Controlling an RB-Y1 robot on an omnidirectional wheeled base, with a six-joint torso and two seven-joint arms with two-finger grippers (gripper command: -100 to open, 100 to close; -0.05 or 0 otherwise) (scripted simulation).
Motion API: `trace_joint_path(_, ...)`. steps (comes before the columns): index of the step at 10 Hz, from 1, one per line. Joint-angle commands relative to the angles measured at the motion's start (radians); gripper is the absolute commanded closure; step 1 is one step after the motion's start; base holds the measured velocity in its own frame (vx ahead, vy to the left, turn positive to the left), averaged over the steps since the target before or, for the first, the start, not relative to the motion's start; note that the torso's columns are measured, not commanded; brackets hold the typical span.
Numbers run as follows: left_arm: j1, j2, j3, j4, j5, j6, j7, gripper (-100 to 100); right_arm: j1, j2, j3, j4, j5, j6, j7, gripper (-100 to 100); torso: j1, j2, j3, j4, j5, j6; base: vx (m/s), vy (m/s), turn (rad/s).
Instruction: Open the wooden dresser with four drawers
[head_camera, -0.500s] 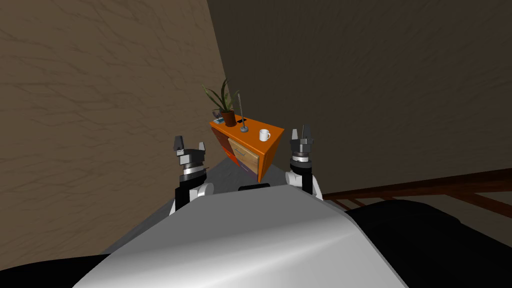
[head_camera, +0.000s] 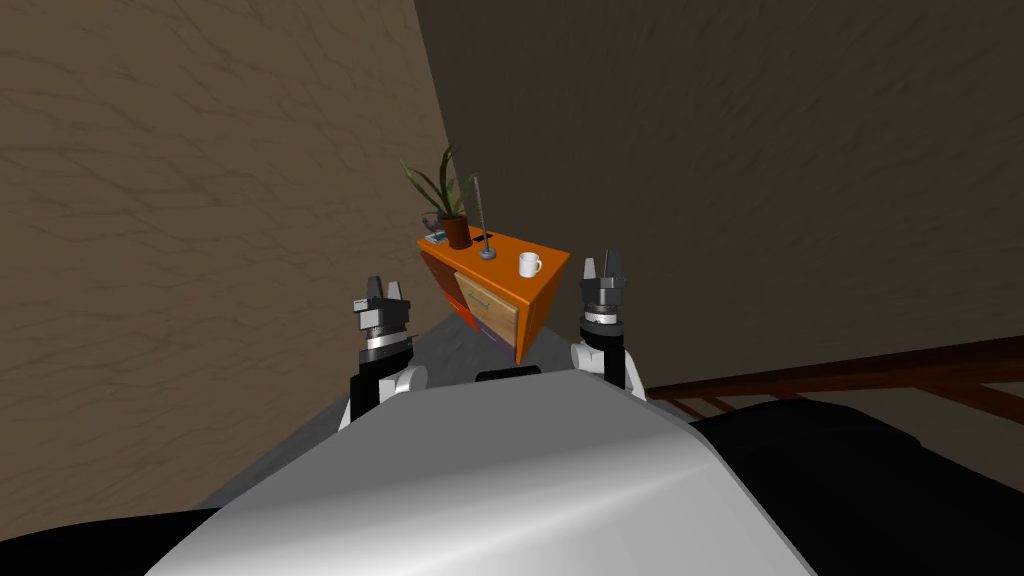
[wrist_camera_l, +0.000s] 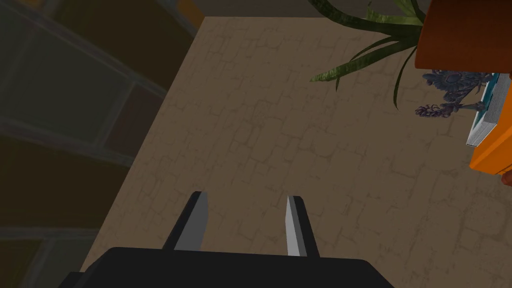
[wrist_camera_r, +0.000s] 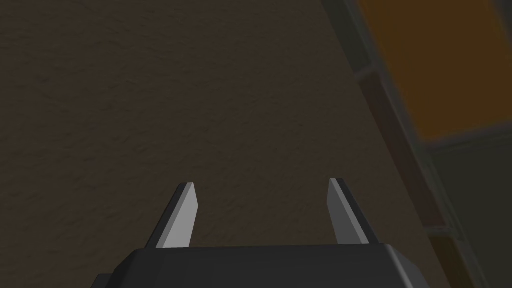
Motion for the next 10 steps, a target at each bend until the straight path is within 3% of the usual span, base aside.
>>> trace_joint_path(1, 0.000, 0.000, 0.000, 0.000, 0.000, 0.000, 0.000, 0, 0.000, 0.000, 0.000, 0.000, 0.000, 0.000, 0.000, 0, 0.000, 0.074, -0.147, 0.074, 0.000, 0.000, 0.000, 0.000, 0.000)
trace_joint_path(4, 0.000, 0.000, 0.000, 0.000, 0.000, 0.000, 0.000, 0, 0.000, 0.000, 0.000, 0.000, 0.000, 0.000, 0.000, 0, 0.000, 0.296, -0.590, 0.295, 0.000, 0.000, 0.000, 0.000, 0.000)
trace_joint_path(5, -0.006, 0.038, -0.007, 0.014, -0.005, 0.002, -0.001, -100, 0.000, 0.000, 0.000, 0.000, 0.000, 0.000, 0.000, 0, 0.000, 0.369, -0.738, 0.369, 0.000, 0.000, 0.006, 0.007, -0.069)
trace_joint_path(7, -0.019, 0.075, -0.024, 0.043, -0.017, 0.007, -0.002, -100, 0.000, 0.000, 0.000, 0.000, 0.000, 0.000, 0.000, 0, 0.001, 0.412, -0.826, 0.412, 0.000, 0.000, -0.001, 0.022, -0.119)
trace_joint_path(10, -0.047, 0.112, -0.059, 0.108, -0.043, 0.019, -0.005, -100, 0.000, 0.000, 0.000, 0.000, 0.000, 0.000, 0.000, 0, 0.000, 0.416, -0.832, 0.416, 0.000, 0.000, 0.002, 0.044, -0.173)
